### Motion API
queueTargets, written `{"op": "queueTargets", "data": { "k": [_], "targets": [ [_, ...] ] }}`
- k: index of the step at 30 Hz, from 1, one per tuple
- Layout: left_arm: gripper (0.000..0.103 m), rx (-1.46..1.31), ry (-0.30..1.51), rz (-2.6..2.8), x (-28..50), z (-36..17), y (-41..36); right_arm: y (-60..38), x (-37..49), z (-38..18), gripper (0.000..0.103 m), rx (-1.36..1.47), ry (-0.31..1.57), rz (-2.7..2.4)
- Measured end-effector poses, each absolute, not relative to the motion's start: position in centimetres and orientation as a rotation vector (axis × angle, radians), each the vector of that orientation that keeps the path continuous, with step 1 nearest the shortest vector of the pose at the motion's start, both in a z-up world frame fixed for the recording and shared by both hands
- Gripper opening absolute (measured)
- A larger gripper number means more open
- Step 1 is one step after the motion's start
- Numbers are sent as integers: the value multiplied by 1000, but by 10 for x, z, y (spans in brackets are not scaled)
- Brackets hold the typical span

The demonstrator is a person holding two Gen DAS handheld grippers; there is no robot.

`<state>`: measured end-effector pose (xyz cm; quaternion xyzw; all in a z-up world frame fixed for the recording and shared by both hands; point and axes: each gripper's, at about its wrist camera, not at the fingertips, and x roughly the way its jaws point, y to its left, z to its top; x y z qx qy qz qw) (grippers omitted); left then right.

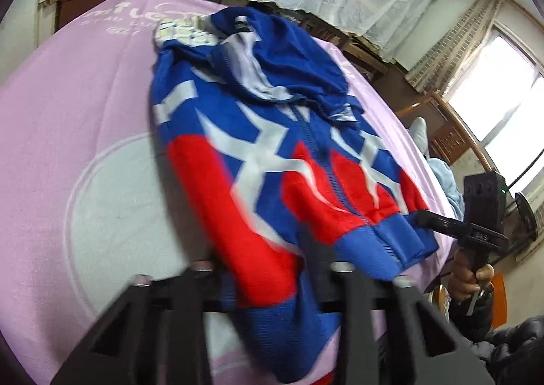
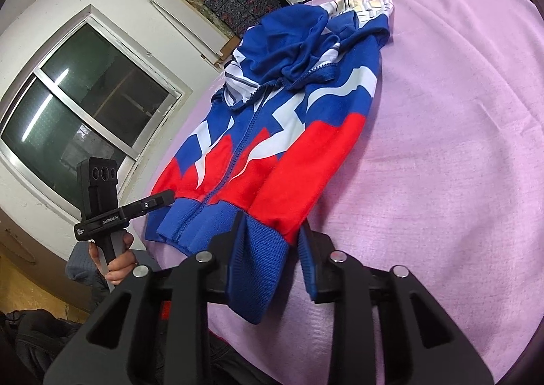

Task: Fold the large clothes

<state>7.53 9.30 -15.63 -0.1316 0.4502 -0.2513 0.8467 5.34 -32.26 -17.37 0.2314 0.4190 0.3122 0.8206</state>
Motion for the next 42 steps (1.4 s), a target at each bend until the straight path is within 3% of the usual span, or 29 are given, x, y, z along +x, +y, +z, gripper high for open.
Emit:
{"op": "queueTargets", "data": {
  "k": [4, 19, 33, 38, 42],
  "targets": [
    [18, -312, 947, -540, 77, -156, 101, -324, 54, -174, 27, 514, 878, 662],
    [17, -270, 831, -569, 100, -100, 97, -344, 79, -135, 23, 658, 779, 745],
    [17, -268, 793, -508, 213, -42, 92, -349, 200, -64, 21, 716, 700, 729],
    [17, -348, 844, -443, 277, -51, 103, -346, 266, -62, 21, 782, 716, 657],
    [17, -369, 950, -328, 332, -93, 109, -343, 324, -87, 21, 823, 785, 548]
  ]
}}
